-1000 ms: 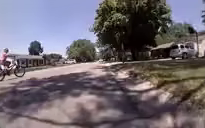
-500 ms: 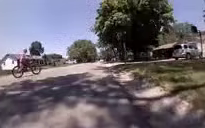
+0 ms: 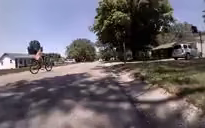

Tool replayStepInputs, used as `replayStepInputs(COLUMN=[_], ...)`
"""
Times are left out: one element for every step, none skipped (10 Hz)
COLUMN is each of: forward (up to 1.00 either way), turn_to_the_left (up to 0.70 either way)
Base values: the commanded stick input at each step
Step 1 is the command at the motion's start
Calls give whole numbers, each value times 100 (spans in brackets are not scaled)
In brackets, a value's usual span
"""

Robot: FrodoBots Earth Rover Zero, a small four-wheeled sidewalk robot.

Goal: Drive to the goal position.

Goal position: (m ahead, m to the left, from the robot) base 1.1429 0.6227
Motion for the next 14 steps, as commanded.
replayStepInputs(forward=[70,70,70,70,70,70,70,70,70,70,70,70,70,70], turn_to_the_left=[0,0,0,0,0,0,0,0,0,0,0,0,0,0])
